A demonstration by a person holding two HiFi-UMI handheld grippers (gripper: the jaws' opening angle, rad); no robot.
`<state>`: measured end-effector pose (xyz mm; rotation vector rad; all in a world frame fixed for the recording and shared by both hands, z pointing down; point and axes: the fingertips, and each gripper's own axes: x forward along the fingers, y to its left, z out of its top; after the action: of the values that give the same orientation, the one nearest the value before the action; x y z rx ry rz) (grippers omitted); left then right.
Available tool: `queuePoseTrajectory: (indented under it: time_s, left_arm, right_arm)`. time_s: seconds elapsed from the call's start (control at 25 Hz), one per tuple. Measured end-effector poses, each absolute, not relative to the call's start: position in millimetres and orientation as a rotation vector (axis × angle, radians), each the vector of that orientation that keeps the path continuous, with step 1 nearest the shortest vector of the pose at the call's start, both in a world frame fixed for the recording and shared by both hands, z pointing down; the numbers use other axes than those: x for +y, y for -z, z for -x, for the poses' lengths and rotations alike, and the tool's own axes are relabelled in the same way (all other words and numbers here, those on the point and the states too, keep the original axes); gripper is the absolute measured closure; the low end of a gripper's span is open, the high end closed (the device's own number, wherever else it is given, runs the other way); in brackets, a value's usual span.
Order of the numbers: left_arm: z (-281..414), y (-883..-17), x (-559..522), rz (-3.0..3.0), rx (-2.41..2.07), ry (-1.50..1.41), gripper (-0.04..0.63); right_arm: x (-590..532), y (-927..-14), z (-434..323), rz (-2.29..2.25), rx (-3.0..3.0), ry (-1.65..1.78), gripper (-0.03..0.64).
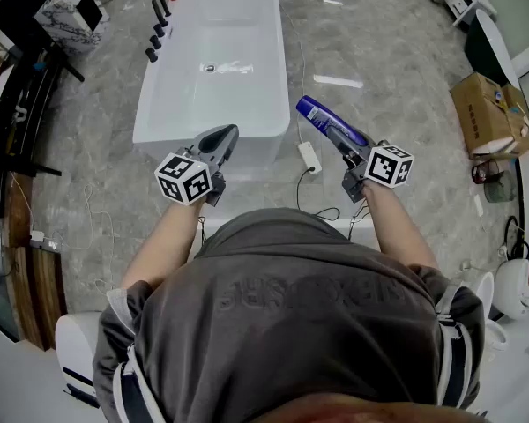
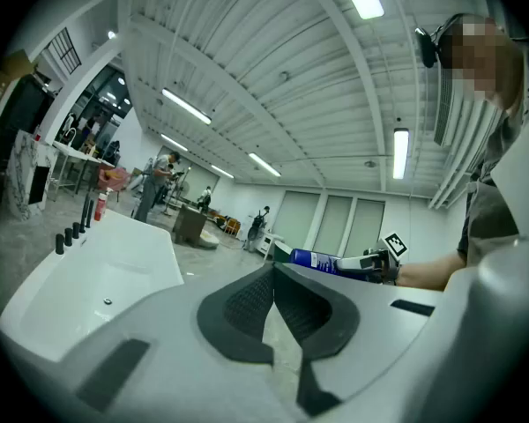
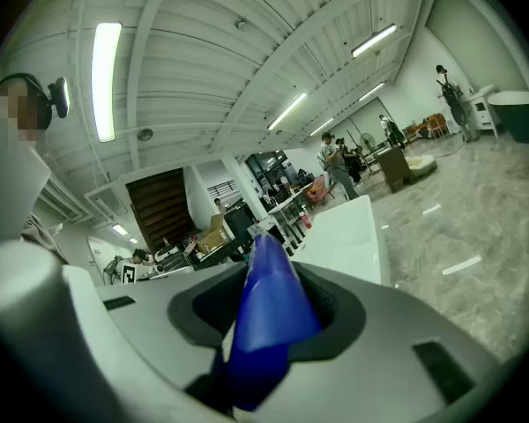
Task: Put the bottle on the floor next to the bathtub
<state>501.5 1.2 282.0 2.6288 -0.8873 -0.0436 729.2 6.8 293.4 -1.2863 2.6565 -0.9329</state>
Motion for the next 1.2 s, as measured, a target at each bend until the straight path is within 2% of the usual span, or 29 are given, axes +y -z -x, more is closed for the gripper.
queuePoseTrajectory:
  time_s: [0.6,1.04,1.2]
  left_arm:
    - [-479.9,-289.2,-3.5,-2.641,-0.827,-0.015,0.592]
    - [-574.9,-300.1,0.3,-2.573,-0.920,-0.074,0.592]
    - [-554.6,-289.5,-4.6,-2.579,-0.998,-0.131,0.592]
  right_arm:
    - [2.7,-296.5,-706.3,1.325,2.615,0.917,0.477]
    - [-5.6,-313.0,-799.6,1.228,2.705,0.888,0.477]
    - [-15.3,-322.1,-795.8,1.163,2.733,0.872,0.477]
